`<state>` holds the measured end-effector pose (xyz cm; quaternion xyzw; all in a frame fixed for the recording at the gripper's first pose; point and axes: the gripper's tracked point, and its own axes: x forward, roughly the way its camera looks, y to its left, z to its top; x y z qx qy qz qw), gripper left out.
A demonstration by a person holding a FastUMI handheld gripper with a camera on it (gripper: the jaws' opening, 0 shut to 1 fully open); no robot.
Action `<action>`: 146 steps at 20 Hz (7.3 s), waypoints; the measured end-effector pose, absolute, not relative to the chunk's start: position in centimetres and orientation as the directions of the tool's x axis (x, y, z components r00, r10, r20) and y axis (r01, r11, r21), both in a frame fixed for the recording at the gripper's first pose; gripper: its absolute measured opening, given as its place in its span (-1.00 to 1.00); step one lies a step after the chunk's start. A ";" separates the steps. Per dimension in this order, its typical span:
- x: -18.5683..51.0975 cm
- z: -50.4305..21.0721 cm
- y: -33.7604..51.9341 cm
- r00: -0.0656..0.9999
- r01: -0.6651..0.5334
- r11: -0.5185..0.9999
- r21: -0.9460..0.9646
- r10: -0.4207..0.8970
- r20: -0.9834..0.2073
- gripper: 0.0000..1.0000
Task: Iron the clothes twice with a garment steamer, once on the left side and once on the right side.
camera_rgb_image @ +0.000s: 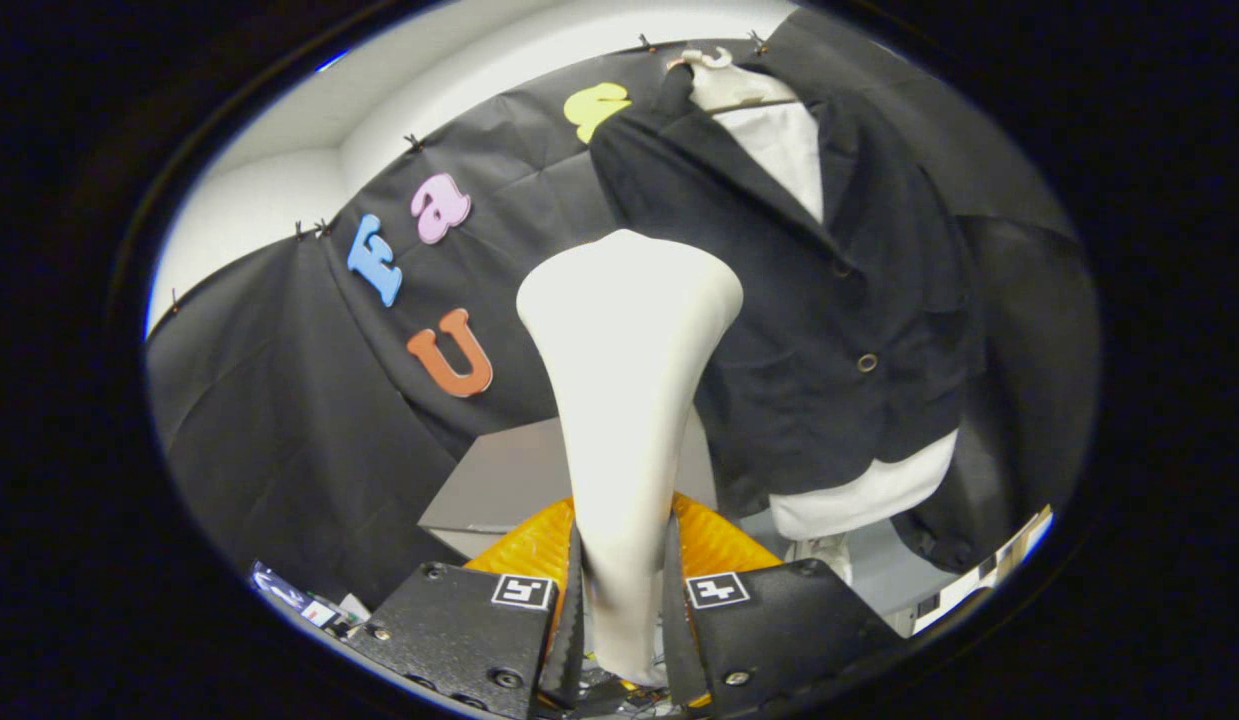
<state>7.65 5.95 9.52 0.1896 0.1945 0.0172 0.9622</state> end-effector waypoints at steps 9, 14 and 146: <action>8.2 17.1 -3.3 0.972 0.016 0.937 0.349 0.068 -0.227 -0.30; 11.5 20.1 -5.6 0.981 -0.046 0.939 0.342 0.106 -0.161 -0.30; 12.2 25.6 -20.8 0.941 0.291 0.900 0.325 -0.330 0.070 -0.30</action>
